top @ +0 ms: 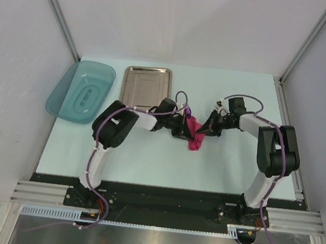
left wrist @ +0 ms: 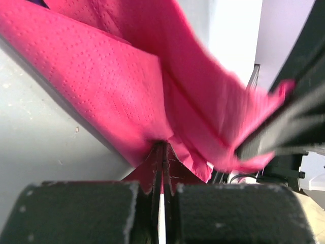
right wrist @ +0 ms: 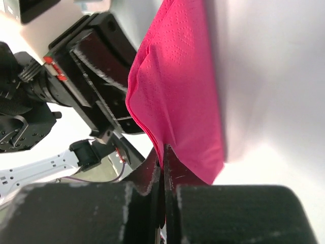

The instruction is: Place the utensils on the paper napkin and roll it up

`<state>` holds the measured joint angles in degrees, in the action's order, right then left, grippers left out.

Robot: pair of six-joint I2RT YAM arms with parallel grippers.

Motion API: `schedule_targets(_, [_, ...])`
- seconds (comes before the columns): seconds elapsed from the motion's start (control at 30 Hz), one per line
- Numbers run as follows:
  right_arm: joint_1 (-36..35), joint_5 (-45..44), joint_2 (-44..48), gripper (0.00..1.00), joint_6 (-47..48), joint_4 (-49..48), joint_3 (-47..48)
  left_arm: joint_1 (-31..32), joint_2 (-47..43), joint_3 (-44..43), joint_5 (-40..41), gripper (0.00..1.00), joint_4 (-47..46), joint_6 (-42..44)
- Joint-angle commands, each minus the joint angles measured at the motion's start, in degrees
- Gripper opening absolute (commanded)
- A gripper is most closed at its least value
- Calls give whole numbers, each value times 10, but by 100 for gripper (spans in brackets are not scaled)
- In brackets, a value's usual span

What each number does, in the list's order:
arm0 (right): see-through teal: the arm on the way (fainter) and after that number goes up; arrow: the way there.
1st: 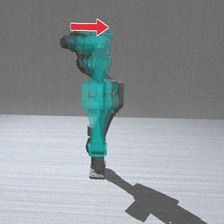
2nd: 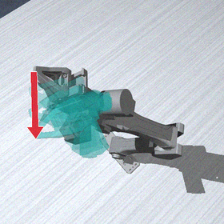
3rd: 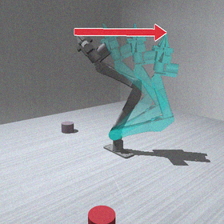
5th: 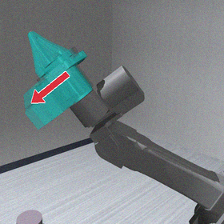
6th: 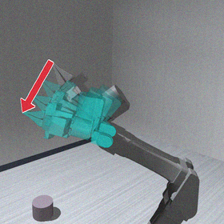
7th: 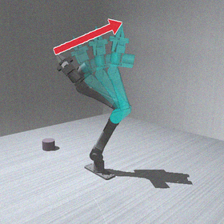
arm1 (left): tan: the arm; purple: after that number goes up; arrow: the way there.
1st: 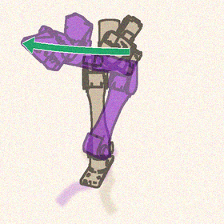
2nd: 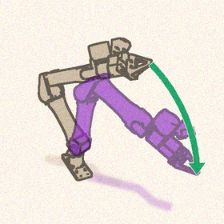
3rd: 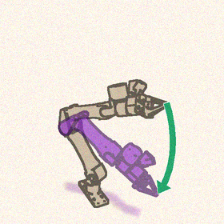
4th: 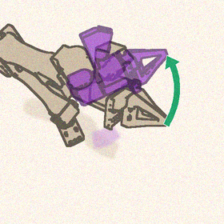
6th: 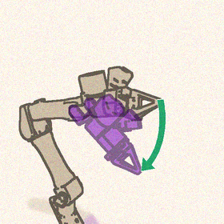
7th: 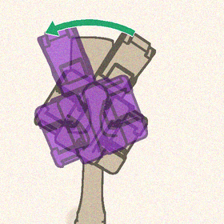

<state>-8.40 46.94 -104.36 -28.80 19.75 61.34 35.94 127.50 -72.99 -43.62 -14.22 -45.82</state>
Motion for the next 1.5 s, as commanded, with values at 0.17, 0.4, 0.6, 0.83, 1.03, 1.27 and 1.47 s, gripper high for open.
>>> schedule_targets(0.17, [-52, 20, -37, 1, -70, -79, 12, 5, 8, -16, 53, 0, 54, 46])
schedule_targets(0.4, [-38, 15, -78, 0, -73, -89, 12, 6, 6, -17, 50, 0, 55, 51])
schedule_targets(0.6, [-25, 31, -94, 0, -83, -103, -5, 6, 3, -17, 43, 0, 46, 49])
schedule_targets(0.83, [-10, 28, -119, 0, -81, -100, -2, 7, -19, 0, 23, 0, 6, 41])
schedule_targets(1.03, [-9, 3, -135, 0, -70, -87, 2, 6, -23, 12, 5, 0, -29, 29])
schedule_targets(1.27, [3, -15, -152, 0, -70, -82, 6, 7, -30, 28, -11, 0, -65, 26])
schedule_targets(1.47, [6, -23, -141, 0, -63, -86, 21, 7, -27, 28, -9, 0, -57, 36])
